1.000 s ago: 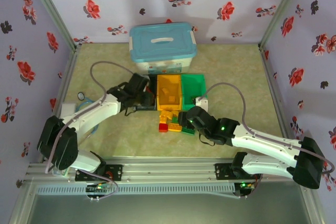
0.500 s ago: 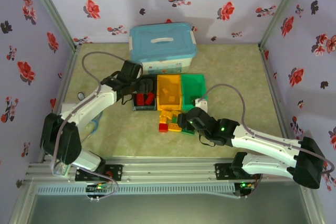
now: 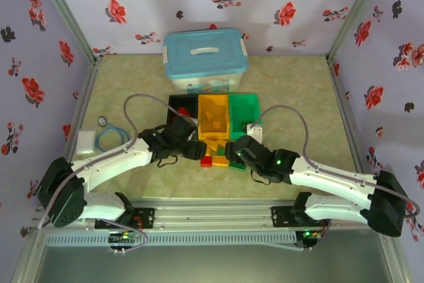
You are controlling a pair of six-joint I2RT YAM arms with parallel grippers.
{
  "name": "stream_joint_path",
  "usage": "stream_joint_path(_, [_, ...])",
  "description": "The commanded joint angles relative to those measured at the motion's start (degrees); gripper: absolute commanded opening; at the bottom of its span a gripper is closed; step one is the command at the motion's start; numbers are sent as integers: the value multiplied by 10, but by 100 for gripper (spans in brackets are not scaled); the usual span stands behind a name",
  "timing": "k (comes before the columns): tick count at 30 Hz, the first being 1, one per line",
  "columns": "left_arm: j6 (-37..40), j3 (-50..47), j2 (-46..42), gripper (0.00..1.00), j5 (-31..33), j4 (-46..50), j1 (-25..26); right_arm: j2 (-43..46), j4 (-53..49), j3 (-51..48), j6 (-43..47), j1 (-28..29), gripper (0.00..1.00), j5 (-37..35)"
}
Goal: Sort the legos into containers by color
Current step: Place the lego in the container.
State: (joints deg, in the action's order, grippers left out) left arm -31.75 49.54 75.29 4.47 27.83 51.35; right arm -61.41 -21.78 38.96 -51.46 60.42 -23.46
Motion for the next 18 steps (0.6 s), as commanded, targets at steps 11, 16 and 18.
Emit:
stream_joint_path(11, [-70,-4,95,76,-9,-60,52,1,-18,17,-14,2,74,-24])
stream_joint_path(16, [-67,19,137,75,-11,-61,55,9,-22,11,-17,1,74,-30])
stream_joint_path(18, [-67,27,150,75,-12,-60,58,13,-22,8,-18,0,74,-32])
